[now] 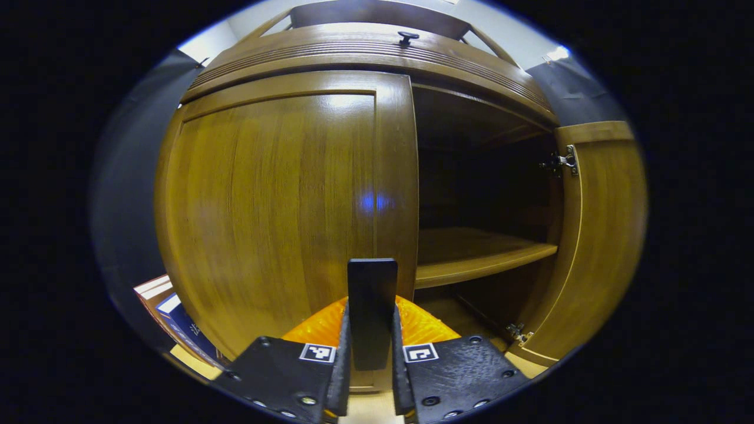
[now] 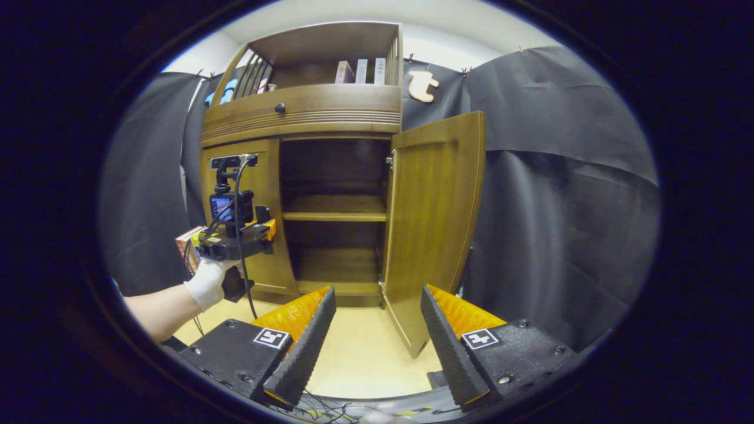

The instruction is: Open the right door of the double-door shoe cabinet with the right hand, and open the left door with the left hand.

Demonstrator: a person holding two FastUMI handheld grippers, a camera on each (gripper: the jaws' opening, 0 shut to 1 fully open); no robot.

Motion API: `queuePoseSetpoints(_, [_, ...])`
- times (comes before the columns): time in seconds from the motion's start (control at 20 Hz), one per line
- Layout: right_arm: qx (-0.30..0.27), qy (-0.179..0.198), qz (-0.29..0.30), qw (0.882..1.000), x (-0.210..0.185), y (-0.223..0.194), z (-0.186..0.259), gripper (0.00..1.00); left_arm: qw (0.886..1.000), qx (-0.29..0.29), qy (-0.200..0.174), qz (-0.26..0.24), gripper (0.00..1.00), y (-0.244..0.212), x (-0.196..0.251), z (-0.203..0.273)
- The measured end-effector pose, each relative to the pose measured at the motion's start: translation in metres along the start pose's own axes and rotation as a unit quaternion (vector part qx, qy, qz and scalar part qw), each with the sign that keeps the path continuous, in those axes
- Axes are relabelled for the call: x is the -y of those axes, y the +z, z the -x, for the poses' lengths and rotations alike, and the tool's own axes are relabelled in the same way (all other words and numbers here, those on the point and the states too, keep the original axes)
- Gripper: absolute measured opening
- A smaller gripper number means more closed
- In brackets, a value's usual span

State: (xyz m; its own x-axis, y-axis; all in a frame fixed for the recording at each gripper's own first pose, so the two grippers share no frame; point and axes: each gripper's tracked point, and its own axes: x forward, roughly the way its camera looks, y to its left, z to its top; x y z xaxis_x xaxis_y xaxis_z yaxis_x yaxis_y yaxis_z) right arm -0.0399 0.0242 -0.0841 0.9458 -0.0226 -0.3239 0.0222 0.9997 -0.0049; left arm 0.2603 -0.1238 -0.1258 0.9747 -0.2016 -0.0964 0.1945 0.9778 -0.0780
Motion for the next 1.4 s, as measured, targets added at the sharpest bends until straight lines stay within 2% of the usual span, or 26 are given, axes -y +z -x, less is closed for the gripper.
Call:
queuePoseSetpoints(0.25, [0.004,-0.009,-0.010,1.000,0.014,-0.007,0.009,0.92,1.000,0.000,-0.024,0.008,0.26,-0.001,0.002,0.017])
queuePoseSetpoints(0.6, [0.005,-0.008,-0.010,1.000,0.018,-0.013,0.025,0.92,0.999,0.003,-0.047,0.003,0.26,-0.004,-0.004,0.065])
queuePoseSetpoints(1.0, [0.009,0.020,-0.007,1.000,0.002,-0.017,0.027,0.92,0.999,0.004,-0.039,0.005,0.26,-0.008,-0.027,0.125])
queuePoseSetpoints(1.05, [0.009,0.026,-0.007,1.000,-0.002,-0.016,0.026,0.94,0.999,0.003,-0.036,0.006,0.26,-0.009,-0.031,0.131])
queuePoseSetpoints(1.25, [0.010,0.048,-0.004,0.999,-0.014,-0.019,0.026,0.92,1.000,0.000,-0.021,-0.005,0.26,-0.011,-0.048,0.157])
queuePoseSetpoints(1.3, [0.011,0.053,-0.003,0.999,-0.016,-0.020,0.026,0.92,1.000,-0.001,-0.015,-0.006,0.36,-0.012,-0.054,0.163])
queuePoseSetpoints(1.35, [0.011,0.056,-0.002,0.998,-0.018,-0.020,0.025,0.95,1.000,-0.002,-0.009,-0.007,0.26,-0.011,-0.060,0.171])
queuePoseSetpoints(1.4, [0.009,0.061,-0.001,0.998,-0.019,-0.022,0.025,0.94,1.000,-0.002,-0.005,-0.004,0.21,-0.012,-0.064,0.177])
